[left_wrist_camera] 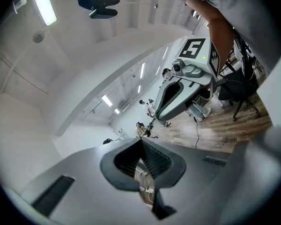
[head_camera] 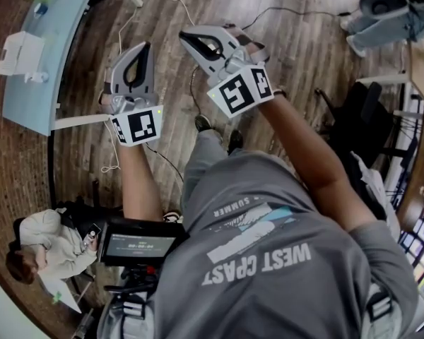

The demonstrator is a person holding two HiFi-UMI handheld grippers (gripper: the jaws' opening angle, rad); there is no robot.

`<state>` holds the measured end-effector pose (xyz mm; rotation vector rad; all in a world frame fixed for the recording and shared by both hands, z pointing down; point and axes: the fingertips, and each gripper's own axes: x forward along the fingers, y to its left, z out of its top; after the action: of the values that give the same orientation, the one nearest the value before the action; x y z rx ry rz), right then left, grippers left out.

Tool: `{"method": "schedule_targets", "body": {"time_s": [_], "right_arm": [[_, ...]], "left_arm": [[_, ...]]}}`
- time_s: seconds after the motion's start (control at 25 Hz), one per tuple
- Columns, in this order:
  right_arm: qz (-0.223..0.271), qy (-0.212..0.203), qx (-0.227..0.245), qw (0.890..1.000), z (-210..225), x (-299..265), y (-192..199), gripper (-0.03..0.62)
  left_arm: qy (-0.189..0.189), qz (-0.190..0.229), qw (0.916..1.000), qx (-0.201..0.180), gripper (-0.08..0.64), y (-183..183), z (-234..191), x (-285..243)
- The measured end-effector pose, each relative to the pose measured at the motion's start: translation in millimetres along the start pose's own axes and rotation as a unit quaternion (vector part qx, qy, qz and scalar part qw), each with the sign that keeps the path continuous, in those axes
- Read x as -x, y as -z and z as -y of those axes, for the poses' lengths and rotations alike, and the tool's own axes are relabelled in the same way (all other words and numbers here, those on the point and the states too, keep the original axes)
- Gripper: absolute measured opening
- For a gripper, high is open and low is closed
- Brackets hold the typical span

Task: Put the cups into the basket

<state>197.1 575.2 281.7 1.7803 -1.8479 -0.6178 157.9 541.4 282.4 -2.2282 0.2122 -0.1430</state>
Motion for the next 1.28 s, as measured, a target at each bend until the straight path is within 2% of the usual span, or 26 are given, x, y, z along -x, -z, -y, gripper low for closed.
{"method": "schedule_targets", "body": {"time_s": [0.2, 0.76, 1.0, 1.28], "right_arm": [[-0.008, 0.002, -0.006, 1.0, 10.5, -28.4, 12.8, 0.012], [-0.026, 0.014, 0.01, 1.0, 48.7, -147.1, 22.3, 0.012], [-0.025, 0.004, 0.009, 1.0, 60.3, -183.7, 30.0, 0.012], [-0.011, -0.014, 0.0, 1.0, 80.4, -223.0, 52.9, 0.012]], "left_arm": [[0.005, -0.001, 1.0, 0.006, 0.0, 25.0, -12.9, -20.3], [-0.004, 0.027, 0.9995, 0.018, 0.0, 104.8, -94.2, -76.3], [-0.009, 0.019, 0.9995, 0.025, 0.0, 131.9, -113.8, -94.6], [-0.017, -0.009, 0.9995, 0.023, 0.0, 162.8, -130.5, -129.4]]}}
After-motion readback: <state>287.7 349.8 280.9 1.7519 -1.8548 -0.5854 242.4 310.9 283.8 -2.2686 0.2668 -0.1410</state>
